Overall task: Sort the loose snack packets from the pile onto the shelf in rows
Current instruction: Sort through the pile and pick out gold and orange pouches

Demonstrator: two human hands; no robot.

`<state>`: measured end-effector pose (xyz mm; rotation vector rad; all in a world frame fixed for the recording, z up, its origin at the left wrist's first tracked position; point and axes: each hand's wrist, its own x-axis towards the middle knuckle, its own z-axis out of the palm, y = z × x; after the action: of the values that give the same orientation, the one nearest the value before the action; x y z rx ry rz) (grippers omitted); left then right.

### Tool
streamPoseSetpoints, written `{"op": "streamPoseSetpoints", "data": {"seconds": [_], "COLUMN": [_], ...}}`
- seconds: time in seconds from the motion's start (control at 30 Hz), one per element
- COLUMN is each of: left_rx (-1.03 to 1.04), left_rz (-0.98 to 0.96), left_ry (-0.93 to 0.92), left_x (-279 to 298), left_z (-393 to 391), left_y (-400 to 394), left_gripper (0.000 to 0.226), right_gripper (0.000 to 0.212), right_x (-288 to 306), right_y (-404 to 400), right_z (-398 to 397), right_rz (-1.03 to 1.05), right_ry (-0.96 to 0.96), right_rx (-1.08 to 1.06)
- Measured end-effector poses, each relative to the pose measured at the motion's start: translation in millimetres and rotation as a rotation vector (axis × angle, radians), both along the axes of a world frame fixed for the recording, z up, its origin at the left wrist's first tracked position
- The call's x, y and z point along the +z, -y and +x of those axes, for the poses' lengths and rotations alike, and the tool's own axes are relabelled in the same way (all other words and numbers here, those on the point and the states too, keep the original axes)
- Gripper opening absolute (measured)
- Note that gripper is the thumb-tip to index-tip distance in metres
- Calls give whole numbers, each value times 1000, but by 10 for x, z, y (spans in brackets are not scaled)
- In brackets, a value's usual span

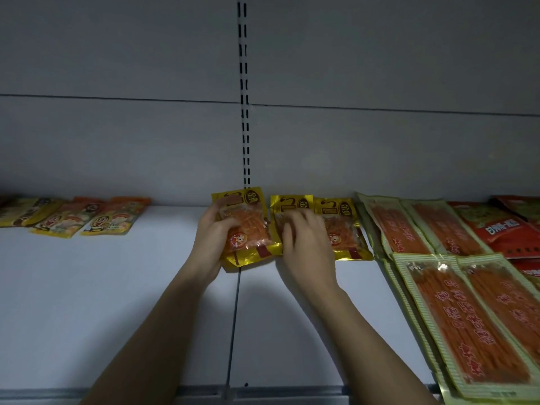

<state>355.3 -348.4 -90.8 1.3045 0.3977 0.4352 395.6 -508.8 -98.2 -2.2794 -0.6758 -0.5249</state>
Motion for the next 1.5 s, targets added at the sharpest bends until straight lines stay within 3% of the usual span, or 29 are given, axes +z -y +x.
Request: {"op": "streamPoseSetpoints", "data": {"seconds": [0.07, 0.13, 0.23, 0.3, 0.4, 0.53, 0.6, 0.7, 0.83, 0.97, 1.5], "left_rx": [-43, -117, -248, -277, -243, -71, -126, -224, -294, -335, -348], "left_rz": [2, 5, -22, 71, 276, 892, 1097, 1296, 1346, 1390, 1476], "left_ry": [23, 49, 100, 105, 113, 54, 76, 6, -73, -142, -231], "left_x": [29, 49, 41, -33, -116, -115, -187, -390, -409, -397, -366], "left_z": [-14, -33, -67, -56, -20, 7, -4, 7, 1, -20, -58], "left_y": [59, 133, 390, 615, 805, 795, 833, 856, 848, 866, 917], "left_gripper": [52, 53, 55, 56, 56, 39, 31, 37, 43, 49, 54], "right_gripper": [27, 35, 56, 55, 43, 32, 31, 43, 63, 62, 55], "right_x": [177, 301, 394, 467, 542, 555, 521, 429, 272, 278, 140], "right_y": [29, 112, 321, 474, 734, 1075, 1147, 1132, 1088, 1132, 1301], "right_z": [-75, -135, -225, -273, -304, -397, -503, -635, -641, -691, -622], "right_rz": [185, 231, 123, 15, -83, -315, -473, -531, -698, -815, -725], "right_ry": [-69, -252, -422, -434, -419, -395, -256, -134, -303, -377, -356], "right_rx": [-1, 48, 111, 88, 9, -151, -194, -72, 5, -11, 51]}}
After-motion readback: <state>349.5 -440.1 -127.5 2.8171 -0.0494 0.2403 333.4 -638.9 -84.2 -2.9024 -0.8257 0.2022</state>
